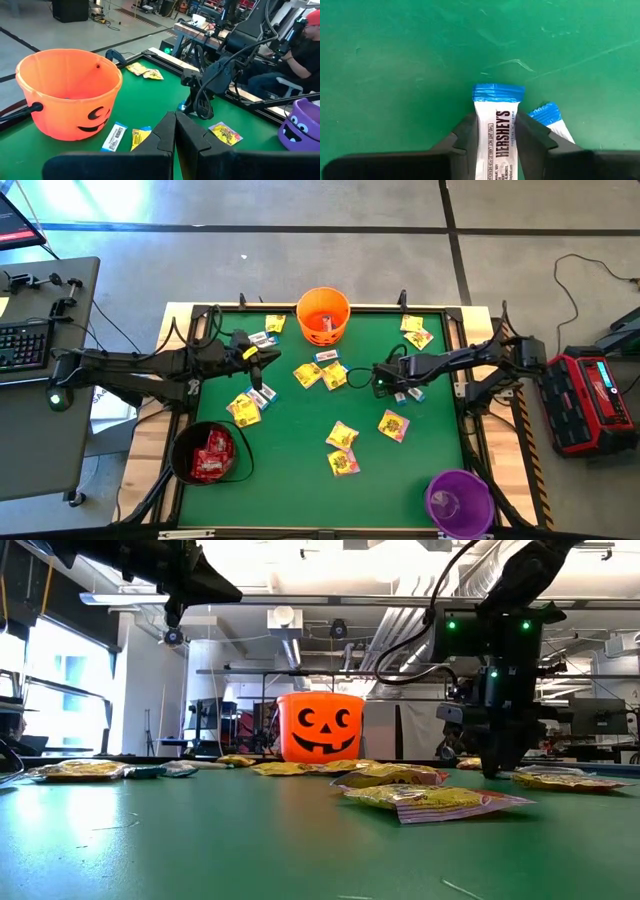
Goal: Sort candy by brand, put in halloween buckets
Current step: Put the white chocolate into the orange bucket
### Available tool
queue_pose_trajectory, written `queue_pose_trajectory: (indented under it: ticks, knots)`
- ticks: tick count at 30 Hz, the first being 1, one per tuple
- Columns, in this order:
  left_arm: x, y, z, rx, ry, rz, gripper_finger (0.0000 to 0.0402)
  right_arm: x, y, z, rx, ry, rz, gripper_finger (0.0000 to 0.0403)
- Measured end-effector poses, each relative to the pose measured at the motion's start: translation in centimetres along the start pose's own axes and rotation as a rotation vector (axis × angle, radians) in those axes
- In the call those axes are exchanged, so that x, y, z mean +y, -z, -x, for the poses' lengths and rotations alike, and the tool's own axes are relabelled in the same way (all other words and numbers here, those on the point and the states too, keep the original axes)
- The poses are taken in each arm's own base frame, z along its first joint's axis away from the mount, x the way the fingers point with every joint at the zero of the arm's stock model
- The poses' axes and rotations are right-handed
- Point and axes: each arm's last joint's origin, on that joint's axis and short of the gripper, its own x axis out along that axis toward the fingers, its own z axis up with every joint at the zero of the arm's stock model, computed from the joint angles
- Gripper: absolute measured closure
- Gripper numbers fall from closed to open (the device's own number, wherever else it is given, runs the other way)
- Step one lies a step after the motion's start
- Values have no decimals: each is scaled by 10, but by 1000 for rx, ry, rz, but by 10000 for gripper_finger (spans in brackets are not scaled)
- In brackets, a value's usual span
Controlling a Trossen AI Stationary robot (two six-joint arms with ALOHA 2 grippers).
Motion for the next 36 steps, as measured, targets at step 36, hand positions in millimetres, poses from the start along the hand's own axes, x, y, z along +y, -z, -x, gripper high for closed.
queue_pose_trajectory:
  ticks: [36]
  knots:
    - [0, 0, 0, 2, -4, 4, 401, 66, -62, 96, -221, -363, 277, 309]
